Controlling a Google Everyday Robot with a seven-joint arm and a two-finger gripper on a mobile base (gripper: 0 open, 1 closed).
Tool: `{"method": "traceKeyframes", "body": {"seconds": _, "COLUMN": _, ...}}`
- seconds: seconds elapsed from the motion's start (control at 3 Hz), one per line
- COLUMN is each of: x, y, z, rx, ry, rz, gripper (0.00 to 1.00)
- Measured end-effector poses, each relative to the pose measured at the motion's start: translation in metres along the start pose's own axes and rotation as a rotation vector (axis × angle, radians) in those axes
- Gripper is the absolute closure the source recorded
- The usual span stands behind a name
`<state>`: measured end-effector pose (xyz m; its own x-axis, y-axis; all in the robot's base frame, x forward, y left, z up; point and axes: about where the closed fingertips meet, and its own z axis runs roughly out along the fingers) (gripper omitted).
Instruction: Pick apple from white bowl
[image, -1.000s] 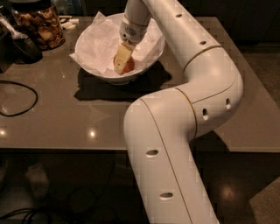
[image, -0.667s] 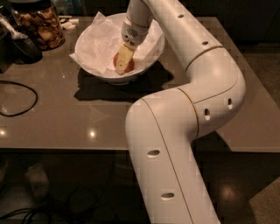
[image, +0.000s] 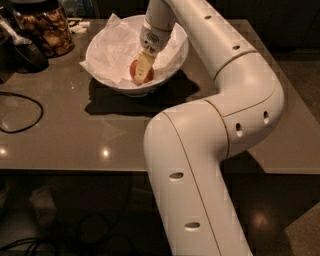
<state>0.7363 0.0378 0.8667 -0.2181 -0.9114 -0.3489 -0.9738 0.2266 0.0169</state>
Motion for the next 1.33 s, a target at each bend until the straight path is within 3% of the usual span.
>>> {"method": "traceKeyframes", "body": {"seconds": 0.67, "x": 0.0, "y": -0.0001, "z": -0.0001, "rx": 0.001, "ry": 0.0, "rz": -0.001, "gripper": 0.93}}
{"method": "traceKeyframes", "body": {"seconds": 1.0, "x": 0.0, "y": -0.0001, "z": -0.0001, "rx": 0.001, "ry": 0.0, "rz": -0.001, "gripper": 1.0}}
{"method": "traceKeyframes", "body": {"seconds": 1.33, "x": -0.0051, "y": -0.0047, "z": -0.0038, "rx": 0.029, "ry": -0.017, "rz": -0.002, "gripper": 1.0}}
